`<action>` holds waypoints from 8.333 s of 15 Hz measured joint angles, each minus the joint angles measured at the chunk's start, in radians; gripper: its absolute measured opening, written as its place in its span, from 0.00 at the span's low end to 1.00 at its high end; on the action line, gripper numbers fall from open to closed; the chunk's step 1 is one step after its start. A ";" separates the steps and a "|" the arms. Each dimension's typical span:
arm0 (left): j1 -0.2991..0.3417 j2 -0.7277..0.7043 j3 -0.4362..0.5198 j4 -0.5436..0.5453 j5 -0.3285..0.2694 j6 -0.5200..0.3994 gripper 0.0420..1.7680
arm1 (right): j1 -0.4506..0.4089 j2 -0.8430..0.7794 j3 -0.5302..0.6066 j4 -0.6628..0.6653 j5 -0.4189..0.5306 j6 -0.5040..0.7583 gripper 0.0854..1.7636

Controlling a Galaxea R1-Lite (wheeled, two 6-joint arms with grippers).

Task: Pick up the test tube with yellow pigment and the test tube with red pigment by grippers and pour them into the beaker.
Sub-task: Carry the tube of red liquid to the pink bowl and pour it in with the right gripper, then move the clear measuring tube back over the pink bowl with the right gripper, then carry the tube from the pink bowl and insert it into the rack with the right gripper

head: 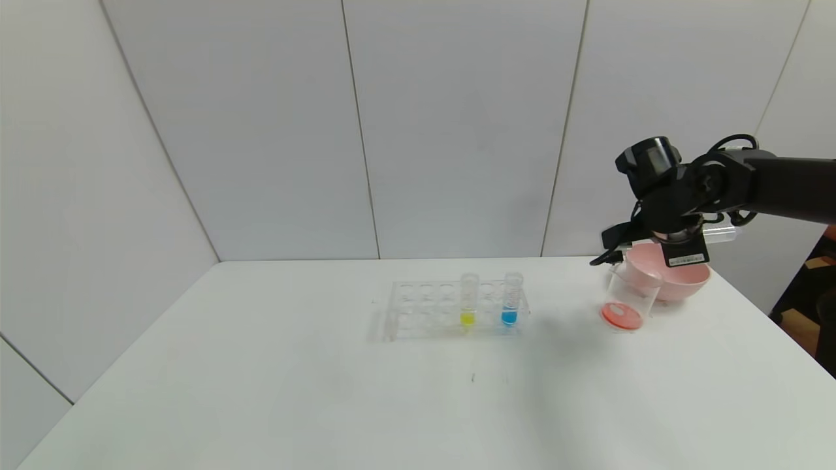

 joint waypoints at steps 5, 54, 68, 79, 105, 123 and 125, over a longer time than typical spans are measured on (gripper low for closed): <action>0.000 0.000 0.000 0.000 0.000 0.000 0.97 | 0.004 -0.011 0.000 0.001 -0.001 0.006 0.26; 0.000 0.000 0.000 0.000 0.000 0.000 0.97 | -0.371 -0.136 0.663 -1.184 0.864 1.473 0.26; 0.000 0.000 0.000 0.000 0.000 0.000 0.97 | -0.353 0.014 0.655 -1.275 0.834 1.453 0.26; 0.000 0.000 0.000 0.000 0.000 0.000 0.97 | -0.351 0.011 0.643 -1.268 0.834 1.453 0.26; 0.000 0.000 0.000 0.000 0.000 0.000 0.97 | -0.312 -0.160 0.638 -1.057 0.763 1.463 0.87; 0.000 0.000 0.000 0.000 0.000 0.000 0.97 | 0.336 -0.773 1.103 -0.704 0.513 1.724 0.96; 0.000 0.000 0.000 0.000 0.000 0.001 0.97 | 0.426 -0.767 1.101 -0.708 0.462 1.754 0.96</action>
